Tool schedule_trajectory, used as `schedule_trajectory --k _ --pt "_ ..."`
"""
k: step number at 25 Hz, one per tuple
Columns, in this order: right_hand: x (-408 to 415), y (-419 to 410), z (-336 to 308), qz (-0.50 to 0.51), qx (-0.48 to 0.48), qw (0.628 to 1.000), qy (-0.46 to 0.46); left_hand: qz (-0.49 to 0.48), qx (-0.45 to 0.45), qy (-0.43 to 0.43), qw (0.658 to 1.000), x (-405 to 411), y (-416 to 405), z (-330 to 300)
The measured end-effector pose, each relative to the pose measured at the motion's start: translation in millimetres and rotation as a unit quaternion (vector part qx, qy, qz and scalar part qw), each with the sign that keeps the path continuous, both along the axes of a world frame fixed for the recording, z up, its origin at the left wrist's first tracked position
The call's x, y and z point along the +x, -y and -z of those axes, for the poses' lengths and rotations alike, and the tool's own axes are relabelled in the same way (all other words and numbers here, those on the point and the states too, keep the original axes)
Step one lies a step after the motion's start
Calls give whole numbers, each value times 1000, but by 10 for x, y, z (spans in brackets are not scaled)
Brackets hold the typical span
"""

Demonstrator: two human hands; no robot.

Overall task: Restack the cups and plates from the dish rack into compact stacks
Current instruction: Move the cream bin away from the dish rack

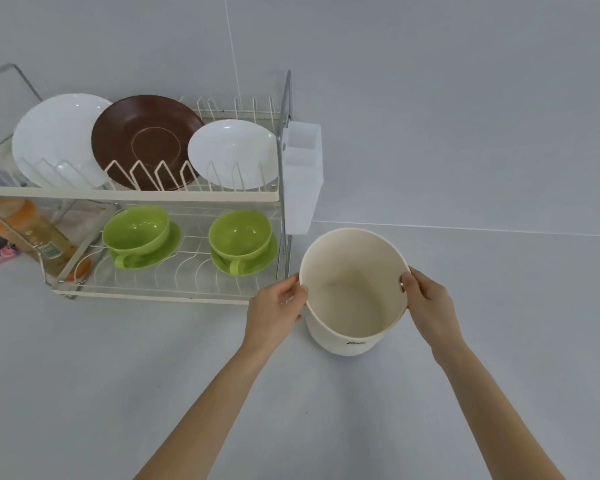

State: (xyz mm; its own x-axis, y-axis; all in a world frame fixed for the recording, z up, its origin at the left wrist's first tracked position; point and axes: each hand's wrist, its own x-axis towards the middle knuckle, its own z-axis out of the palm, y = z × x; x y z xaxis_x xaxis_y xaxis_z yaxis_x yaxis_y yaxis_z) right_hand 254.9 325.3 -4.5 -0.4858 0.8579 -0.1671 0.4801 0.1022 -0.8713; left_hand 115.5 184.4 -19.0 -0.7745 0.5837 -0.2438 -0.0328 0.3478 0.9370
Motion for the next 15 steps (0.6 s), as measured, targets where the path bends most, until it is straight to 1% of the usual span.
schedule_trajectory --k 3,8,12,15 --pt "-83 -240 -7 6 2 1000 -4 -9 1 -13 1000 -22 -246 0" --pt "-253 -457 98 4 -2 1000 -10 -32 0 -7 999 -81 -414 94" --pt "-308 -485 179 -7 -9 1000 2 -15 -8 -7 1000 -159 -441 149" --pt "-282 -485 180 -16 -20 1000 0 2 -24 -29 999 -188 -434 155"
